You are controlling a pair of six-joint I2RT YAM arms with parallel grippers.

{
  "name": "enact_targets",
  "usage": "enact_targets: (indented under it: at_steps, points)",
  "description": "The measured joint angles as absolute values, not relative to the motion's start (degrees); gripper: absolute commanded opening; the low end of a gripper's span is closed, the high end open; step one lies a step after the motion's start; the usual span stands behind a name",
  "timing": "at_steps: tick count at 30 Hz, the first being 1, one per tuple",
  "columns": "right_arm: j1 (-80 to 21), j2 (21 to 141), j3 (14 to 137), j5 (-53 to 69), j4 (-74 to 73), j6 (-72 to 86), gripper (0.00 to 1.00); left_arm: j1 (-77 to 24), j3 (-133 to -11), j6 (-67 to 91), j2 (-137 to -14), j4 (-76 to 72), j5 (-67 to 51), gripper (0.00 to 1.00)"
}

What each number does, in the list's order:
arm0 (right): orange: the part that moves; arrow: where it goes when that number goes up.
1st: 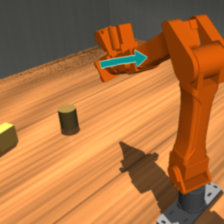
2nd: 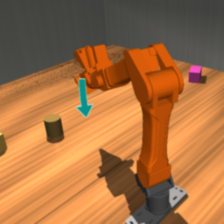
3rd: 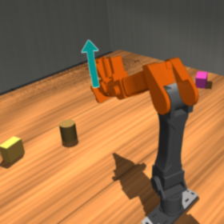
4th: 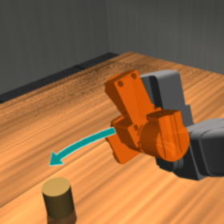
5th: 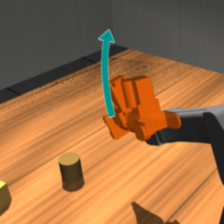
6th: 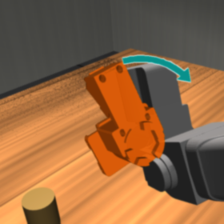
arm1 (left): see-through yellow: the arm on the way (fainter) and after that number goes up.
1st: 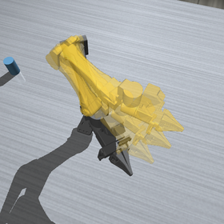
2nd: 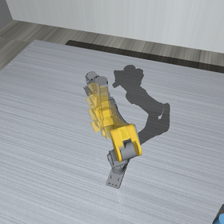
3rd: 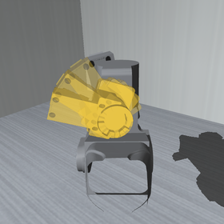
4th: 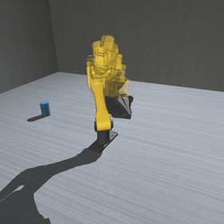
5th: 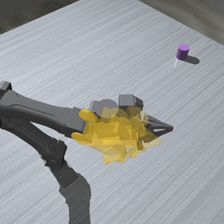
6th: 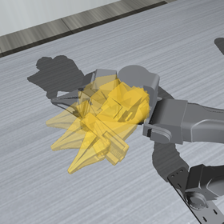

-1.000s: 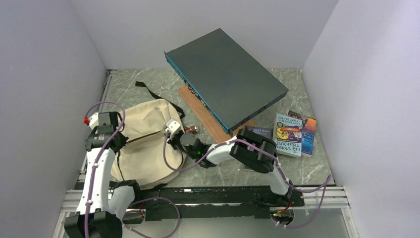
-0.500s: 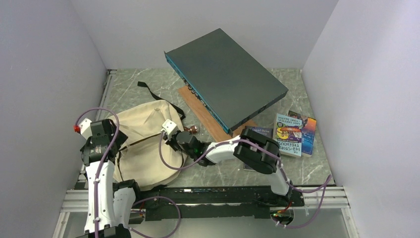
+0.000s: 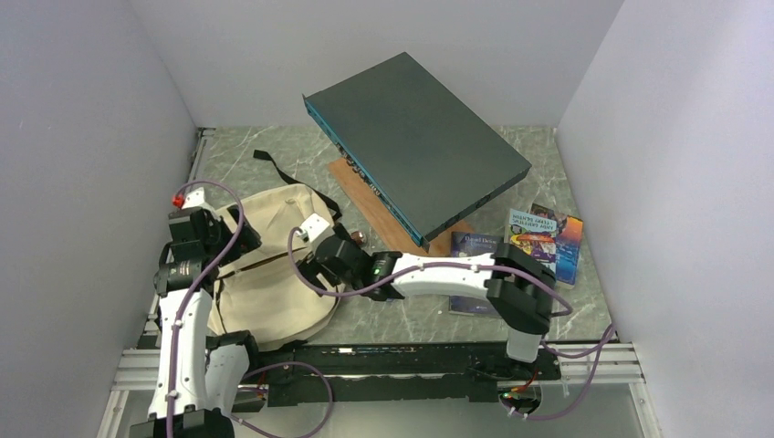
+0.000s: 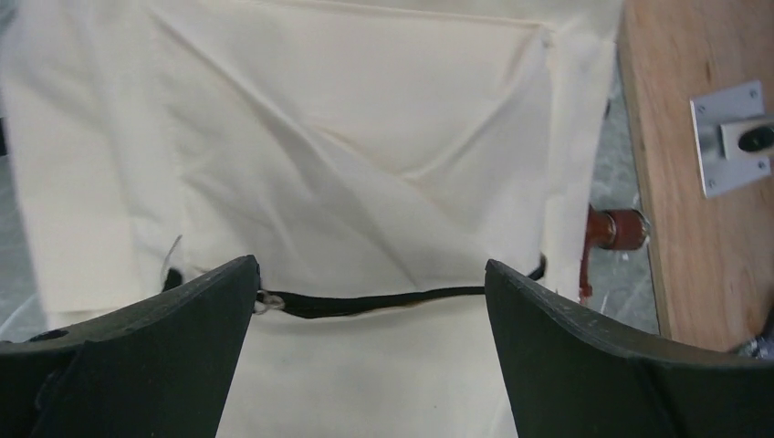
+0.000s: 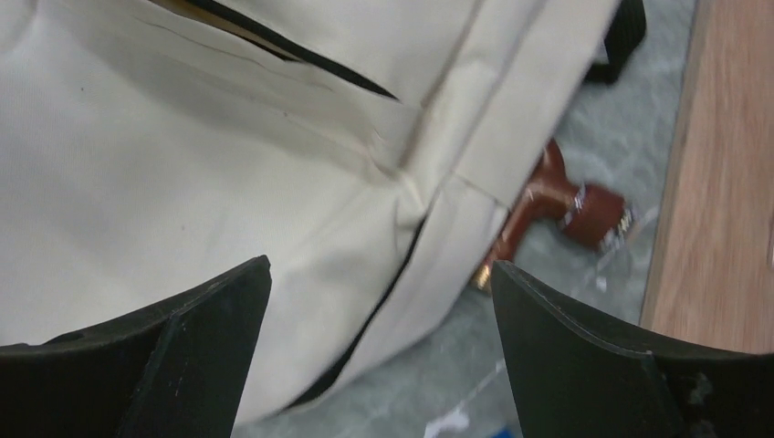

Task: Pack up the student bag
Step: Pick up the stationery from the center of the board.

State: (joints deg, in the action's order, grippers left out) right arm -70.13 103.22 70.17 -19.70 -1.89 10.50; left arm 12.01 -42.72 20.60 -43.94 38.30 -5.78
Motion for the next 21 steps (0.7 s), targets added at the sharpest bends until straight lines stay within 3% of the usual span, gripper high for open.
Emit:
enact_targets:
  at_steps: [8, 21]
  points:
    - [-71.33, 95.22, 66.48, -25.85, -19.27, 33.74, 0.92, 7.99, -42.59, 18.7, -44.99, 36.95, -10.41, 1.0]
    - [-76.71, 99.57, 65.36, -39.68, -42.19, 62.83, 0.89, 7.29, -42.39, 18.09, -44.29, 36.23, -11.77, 1.0]
